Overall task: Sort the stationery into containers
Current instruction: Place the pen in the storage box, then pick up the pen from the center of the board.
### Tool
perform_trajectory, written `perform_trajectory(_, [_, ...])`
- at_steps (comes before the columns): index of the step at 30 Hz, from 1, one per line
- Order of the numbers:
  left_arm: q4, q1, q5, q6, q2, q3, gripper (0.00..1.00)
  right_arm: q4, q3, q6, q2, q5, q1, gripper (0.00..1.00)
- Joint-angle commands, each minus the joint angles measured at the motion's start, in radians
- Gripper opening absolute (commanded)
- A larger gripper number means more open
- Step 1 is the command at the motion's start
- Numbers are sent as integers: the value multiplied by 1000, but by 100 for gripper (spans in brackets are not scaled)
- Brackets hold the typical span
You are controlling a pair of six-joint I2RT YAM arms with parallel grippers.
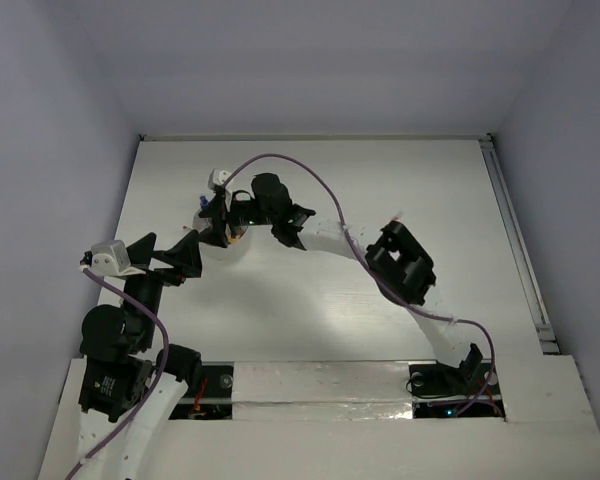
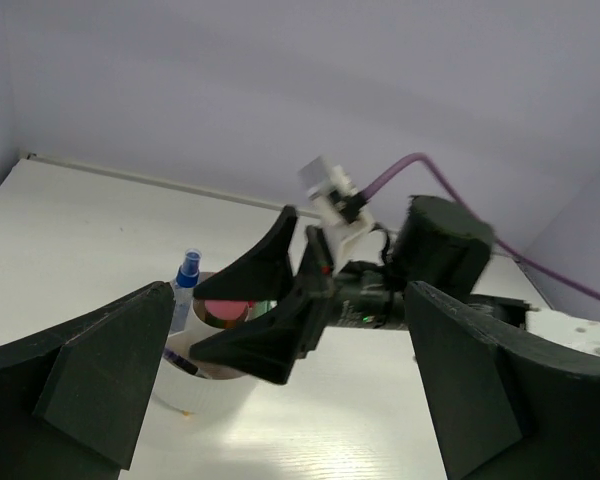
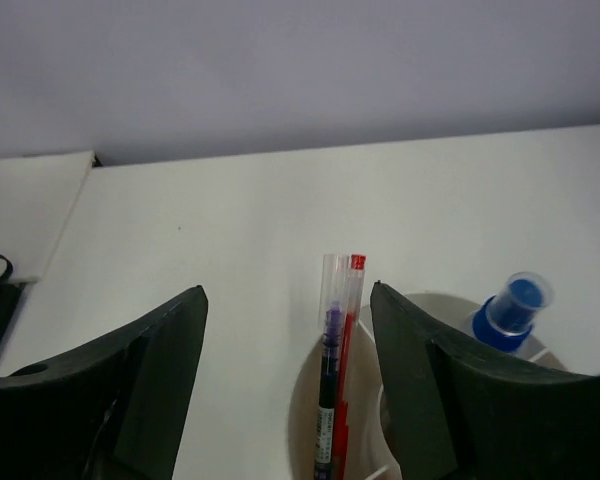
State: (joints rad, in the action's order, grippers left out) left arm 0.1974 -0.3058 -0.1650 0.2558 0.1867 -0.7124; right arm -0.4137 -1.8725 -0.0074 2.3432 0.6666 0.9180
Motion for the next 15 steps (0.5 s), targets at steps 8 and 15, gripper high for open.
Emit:
perform_trajectory(8, [-65, 5, 25, -4, -16, 8, 99, -125, 355, 92, -442, -456, -42, 23])
perform_trajectory(15, [-53, -16, 1, -4, -75, 5, 99, 312, 573, 404, -600, -801, -365, 0])
